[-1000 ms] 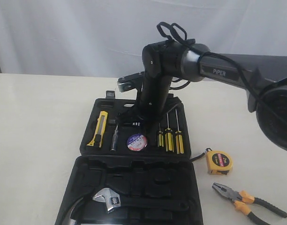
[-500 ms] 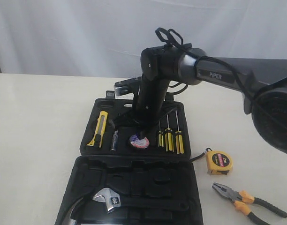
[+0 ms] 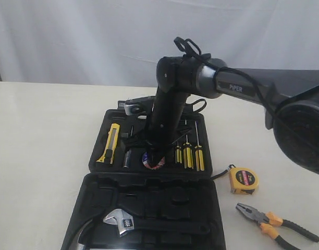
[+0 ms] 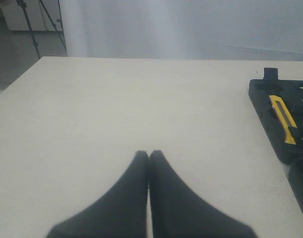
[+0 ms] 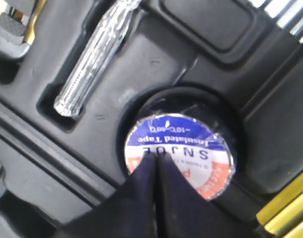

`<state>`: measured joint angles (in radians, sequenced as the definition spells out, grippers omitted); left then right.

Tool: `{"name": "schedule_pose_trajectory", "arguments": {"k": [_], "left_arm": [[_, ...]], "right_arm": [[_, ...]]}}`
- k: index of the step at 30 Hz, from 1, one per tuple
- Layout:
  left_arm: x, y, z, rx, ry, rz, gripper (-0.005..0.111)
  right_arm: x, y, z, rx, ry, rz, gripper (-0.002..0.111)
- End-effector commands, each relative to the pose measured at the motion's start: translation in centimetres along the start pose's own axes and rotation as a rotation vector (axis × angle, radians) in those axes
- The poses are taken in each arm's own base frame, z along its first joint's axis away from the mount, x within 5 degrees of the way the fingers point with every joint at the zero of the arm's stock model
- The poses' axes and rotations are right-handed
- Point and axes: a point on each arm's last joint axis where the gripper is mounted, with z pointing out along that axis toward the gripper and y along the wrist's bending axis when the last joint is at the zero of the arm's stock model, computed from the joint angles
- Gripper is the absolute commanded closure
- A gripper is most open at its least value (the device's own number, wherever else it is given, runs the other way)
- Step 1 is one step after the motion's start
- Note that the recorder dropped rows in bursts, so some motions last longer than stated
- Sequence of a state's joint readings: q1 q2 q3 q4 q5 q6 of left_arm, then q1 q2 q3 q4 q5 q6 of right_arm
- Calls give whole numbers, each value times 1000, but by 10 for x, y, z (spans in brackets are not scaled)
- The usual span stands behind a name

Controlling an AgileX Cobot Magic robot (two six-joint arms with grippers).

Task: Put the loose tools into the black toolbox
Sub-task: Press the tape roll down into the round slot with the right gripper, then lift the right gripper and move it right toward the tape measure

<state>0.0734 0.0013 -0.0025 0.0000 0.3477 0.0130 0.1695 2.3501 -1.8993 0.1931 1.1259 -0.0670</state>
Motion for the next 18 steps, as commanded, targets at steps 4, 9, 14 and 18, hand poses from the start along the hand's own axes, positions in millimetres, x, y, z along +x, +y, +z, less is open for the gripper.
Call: {"name": "schedule_pose_trajectory", "arguments": {"k": [4,9,14,18], "left_arm": [[0,0,0,5,-4,-5,107],[0,0,0,5,-4,-5,107],[0,0,0,5,-4,-5,107],[0,0,0,5,-4,-5,107]], "right_arm": [[-2,-4,7,7,-12,-11,108],[-10,1,-24,7,-97,-33,108],[-7,7,-64,20,-134,-57,108],[-1,7,-82,40,-117,-66,108]]}}
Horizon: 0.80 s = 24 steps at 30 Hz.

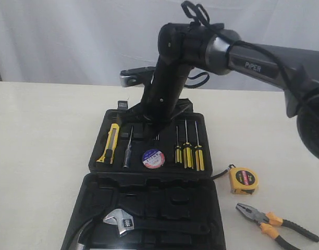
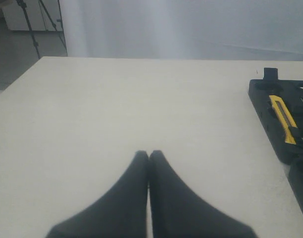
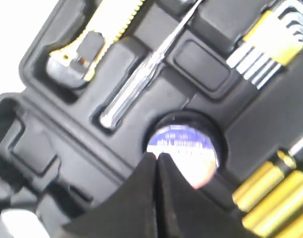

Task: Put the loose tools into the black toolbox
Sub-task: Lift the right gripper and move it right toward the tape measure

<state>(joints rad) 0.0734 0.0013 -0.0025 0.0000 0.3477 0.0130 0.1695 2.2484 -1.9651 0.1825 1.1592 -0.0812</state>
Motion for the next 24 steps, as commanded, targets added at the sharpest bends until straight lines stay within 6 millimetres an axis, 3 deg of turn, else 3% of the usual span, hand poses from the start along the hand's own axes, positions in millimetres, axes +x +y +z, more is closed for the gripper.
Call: {"name": "schedule_pose_trajectory", "arguments": {"k": [1,10,13,18,24], "left_arm": [[0,0,0,5,-4,-5,107],[0,0,0,5,-4,-5,107],[0,0,0,5,-4,-5,107],[0,0,0,5,-4,-5,107],[0,0,0,5,-4,-5,107]], "right_arm": [[3,-7,-25,43,1,-20,108],[18,-48,-83,78,-81,76,108],[38,-61,-105,94,-89,126,108],[87,-74,-135,136,-70,203,108],[145,-90,-136,157,-85,391,108]]}}
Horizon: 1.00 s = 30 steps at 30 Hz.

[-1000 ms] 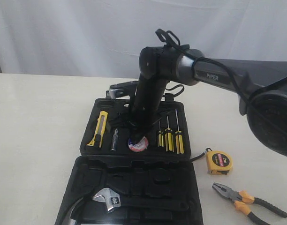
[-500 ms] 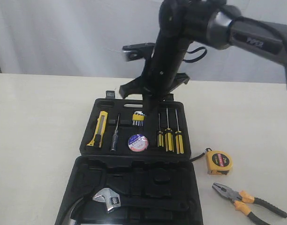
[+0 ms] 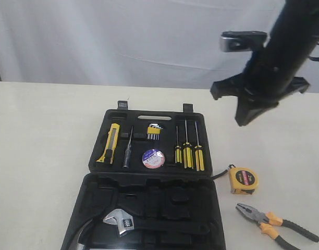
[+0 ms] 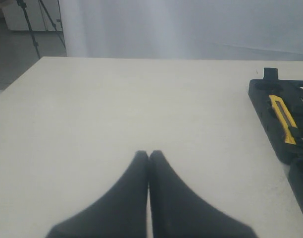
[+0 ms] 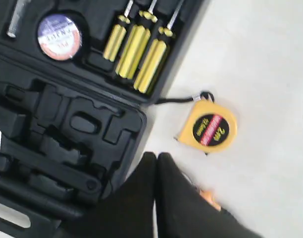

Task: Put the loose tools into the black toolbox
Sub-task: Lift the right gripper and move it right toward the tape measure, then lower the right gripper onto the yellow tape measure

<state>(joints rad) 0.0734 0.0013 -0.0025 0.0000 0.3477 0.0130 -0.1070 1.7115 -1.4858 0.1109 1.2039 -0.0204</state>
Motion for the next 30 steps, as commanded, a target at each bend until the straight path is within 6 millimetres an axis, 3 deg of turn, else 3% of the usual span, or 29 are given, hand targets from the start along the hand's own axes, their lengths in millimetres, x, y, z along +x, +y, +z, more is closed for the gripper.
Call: {"name": "schedule_pose_trajectory", "arguments": {"k": [1,8,13,15,30], "left_arm": [[0,0,0,5,-4,-5,107],[0,0,0,5,-4,-5,107],[0,0,0,5,-4,-5,107],[0,0,0,5,-4,-5,107],[0,0,0,5,-4,-5,107]], "right_arm": [[32,-23,9,33,-60,113,108],[25,-35,69,86,4,206,106],[24,-37,91,87,59,233,57],[23,-37,93,87,52,233,49],[22,-39,108,89,85,205,46]]}}
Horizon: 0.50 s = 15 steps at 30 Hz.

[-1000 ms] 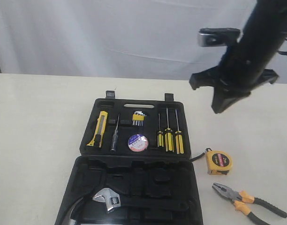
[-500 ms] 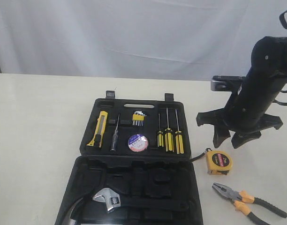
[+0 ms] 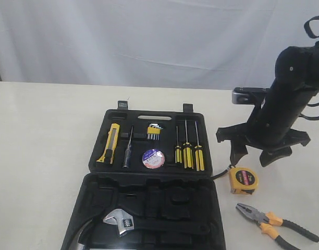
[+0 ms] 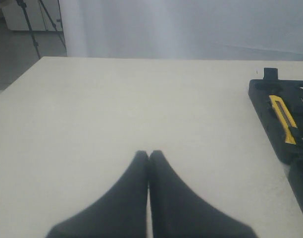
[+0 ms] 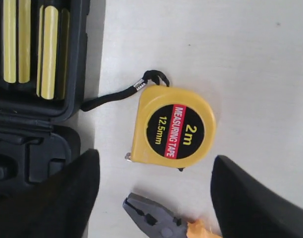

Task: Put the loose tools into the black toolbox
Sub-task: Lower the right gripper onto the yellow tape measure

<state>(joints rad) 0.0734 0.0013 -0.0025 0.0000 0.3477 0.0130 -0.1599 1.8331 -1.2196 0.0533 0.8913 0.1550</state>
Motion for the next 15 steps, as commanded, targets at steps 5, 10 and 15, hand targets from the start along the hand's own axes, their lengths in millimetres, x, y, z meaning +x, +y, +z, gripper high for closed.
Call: {"name": "schedule_pose_trajectory", "arguments": {"k": [5,10,15], "left_arm": [[0,0,0,5,-4,-5,107],[0,0,0,5,-4,-5,107],[0,0,0,5,-4,-5,107]], "right_arm": [[-2,-4,24,17,49,-44,33],[-2,-4,33,20,65,-43,28],[-4,-4,39,19,55,-43,28]]}}
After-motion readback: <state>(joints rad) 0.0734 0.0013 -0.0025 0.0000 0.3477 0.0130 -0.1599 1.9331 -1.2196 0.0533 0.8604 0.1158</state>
